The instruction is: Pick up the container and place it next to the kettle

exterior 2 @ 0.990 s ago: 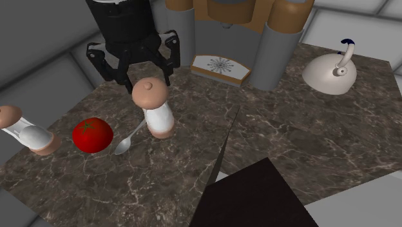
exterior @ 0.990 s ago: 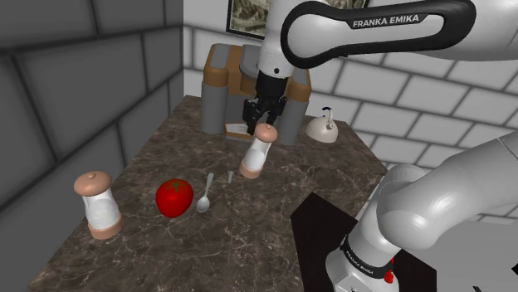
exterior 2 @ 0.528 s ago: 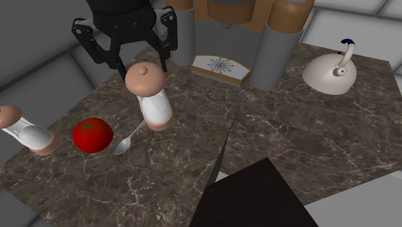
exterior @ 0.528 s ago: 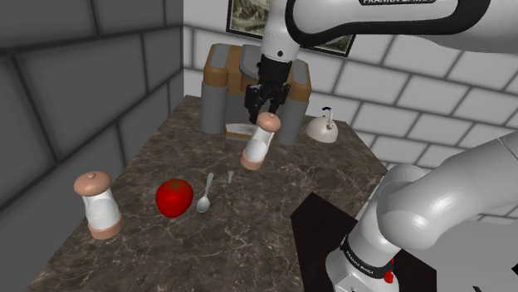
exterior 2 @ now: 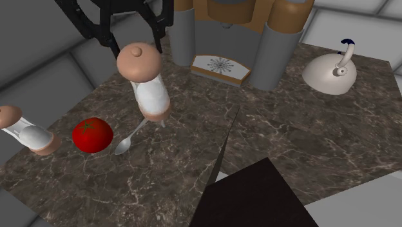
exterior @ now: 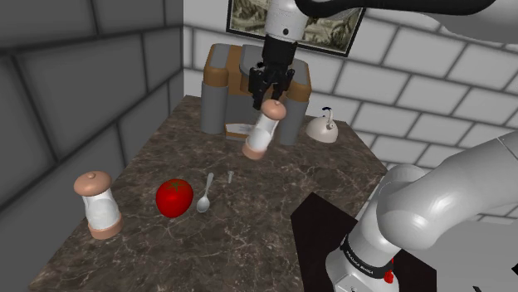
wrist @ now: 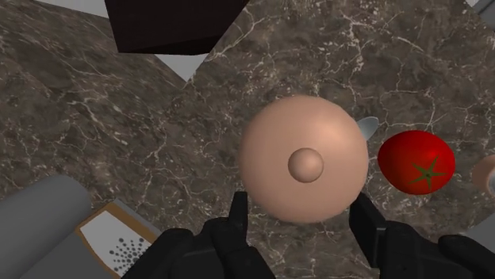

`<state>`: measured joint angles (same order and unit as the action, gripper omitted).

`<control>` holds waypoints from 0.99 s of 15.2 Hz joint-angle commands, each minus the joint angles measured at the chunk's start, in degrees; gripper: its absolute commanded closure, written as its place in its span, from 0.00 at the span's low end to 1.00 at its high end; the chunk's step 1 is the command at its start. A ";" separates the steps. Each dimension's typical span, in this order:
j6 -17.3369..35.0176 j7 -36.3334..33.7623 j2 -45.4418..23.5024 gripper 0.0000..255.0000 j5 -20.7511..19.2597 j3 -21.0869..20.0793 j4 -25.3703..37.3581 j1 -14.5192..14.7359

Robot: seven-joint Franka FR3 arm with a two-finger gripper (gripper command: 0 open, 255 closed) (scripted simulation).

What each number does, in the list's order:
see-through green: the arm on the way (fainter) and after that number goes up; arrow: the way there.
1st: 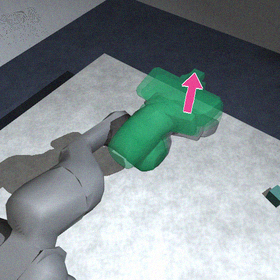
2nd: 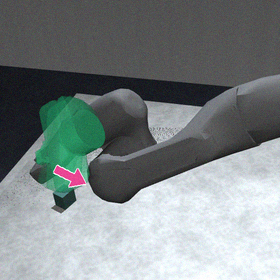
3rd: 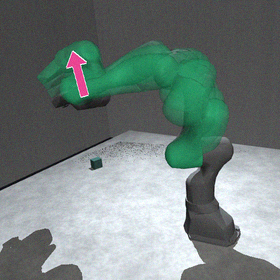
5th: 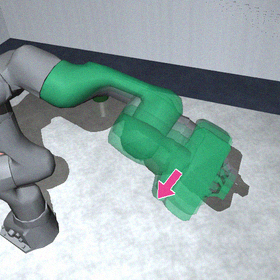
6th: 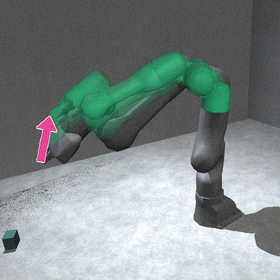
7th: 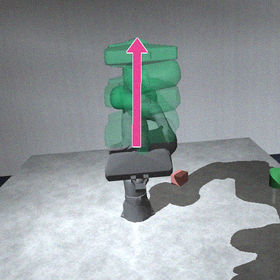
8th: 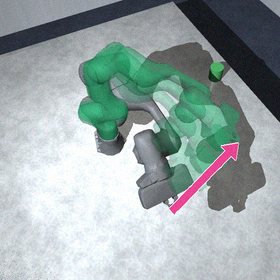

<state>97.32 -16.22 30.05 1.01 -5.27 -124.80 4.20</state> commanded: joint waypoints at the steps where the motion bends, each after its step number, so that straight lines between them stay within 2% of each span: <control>1: -1.57 -0.04 -0.38 1.00 -0.03 -0.01 1.95 -0.02; 9: -7.55 -0.01 -1.90 1.00 -0.19 0.07 9.44 -0.14; 10: -6.77 -0.04 -1.86 1.00 -0.17 0.03 8.66 -0.12; 11: -6.77 -0.04 -1.86 0.00 -0.17 0.03 8.66 -0.12; 15: 0.32 1.16 1.31 0.00 0.27 0.48 -1.57 0.22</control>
<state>95.56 -15.30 30.77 1.17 -4.85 -123.75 4.32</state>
